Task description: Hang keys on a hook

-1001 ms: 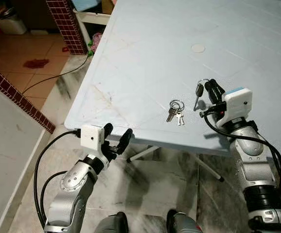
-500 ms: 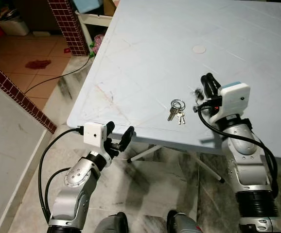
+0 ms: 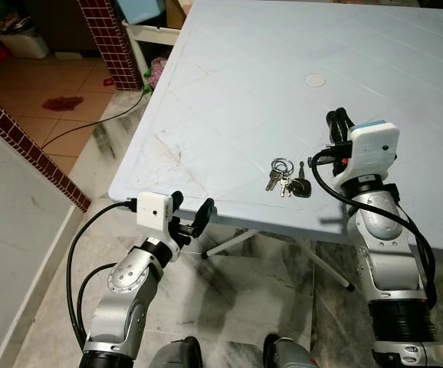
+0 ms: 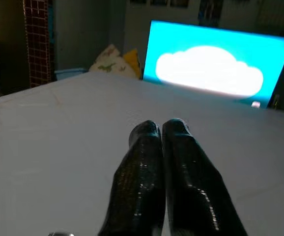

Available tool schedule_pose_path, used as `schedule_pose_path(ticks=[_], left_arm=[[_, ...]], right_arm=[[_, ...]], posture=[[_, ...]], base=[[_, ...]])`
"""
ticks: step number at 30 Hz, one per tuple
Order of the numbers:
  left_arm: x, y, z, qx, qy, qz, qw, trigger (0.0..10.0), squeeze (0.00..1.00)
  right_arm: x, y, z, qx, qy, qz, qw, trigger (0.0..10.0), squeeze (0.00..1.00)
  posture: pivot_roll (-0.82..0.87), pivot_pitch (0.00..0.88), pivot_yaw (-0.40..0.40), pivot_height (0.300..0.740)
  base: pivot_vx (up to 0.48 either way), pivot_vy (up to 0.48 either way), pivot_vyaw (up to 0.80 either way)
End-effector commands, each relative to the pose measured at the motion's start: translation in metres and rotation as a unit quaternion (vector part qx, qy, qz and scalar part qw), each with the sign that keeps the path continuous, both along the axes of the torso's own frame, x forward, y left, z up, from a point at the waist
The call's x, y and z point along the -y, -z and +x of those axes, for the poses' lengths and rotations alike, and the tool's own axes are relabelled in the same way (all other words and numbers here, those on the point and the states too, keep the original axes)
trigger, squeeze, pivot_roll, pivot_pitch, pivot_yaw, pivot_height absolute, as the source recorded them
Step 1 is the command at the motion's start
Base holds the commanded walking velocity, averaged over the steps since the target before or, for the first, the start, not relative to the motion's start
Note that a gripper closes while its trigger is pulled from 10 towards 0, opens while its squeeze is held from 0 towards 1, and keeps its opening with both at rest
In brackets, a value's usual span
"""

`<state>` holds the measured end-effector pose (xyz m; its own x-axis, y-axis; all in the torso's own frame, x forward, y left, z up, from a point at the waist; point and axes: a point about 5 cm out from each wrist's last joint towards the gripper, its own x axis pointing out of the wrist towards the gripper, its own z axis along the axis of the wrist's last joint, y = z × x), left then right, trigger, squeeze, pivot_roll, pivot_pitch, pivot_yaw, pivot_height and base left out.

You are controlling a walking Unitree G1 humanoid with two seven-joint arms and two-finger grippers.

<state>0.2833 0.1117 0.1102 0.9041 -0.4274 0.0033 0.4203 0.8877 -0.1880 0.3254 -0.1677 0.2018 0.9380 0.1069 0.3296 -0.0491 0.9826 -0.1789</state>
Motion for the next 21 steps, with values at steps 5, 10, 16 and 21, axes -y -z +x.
schedule_pose_path(ticks=[5, 10, 16, 21], left_arm=[[0.002, 0.006, 0.0, -0.014, 0.01, 0.005, 1.0, 10.0, 0.0], [0.003, 0.007, -0.001, -0.015, 0.01, 0.004, 1.0, 10.0, 0.0], [0.003, 0.007, -0.001, -0.016, 0.01, 0.004, 1.0, 10.0, 0.0], [0.003, 0.008, -0.002, -0.017, 0.011, 0.006, 1.0, 10.0, 0.0]], right_arm=[[-0.015, 0.026, -0.008, -0.058, -0.043, 0.014, 0.997, 10.0, 1.0], [-0.024, 0.033, -0.02, -0.05, -0.042, -0.004, 0.998, 10.0, 1.0], [-0.033, 0.038, -0.028, -0.045, -0.049, -0.025, 0.998, 10.0, 1.0], [-0.035, 0.044, -0.035, -0.053, -0.034, -0.041, 0.997, 10.0, 1.0]], posture=[[-0.01, 0.171, 0.072, 0.74], [-0.01, 0.174, 0.073, 0.74], [-0.02, 0.18, 0.074, 0.74], [-0.02, 0.182, 0.076, 0.74]], base=[[0.0, 0.0, 0.0], [0.0, 0.0, 0.0], [0.0, 0.0, 0.0], [0.0, 0.0, 0.0]])
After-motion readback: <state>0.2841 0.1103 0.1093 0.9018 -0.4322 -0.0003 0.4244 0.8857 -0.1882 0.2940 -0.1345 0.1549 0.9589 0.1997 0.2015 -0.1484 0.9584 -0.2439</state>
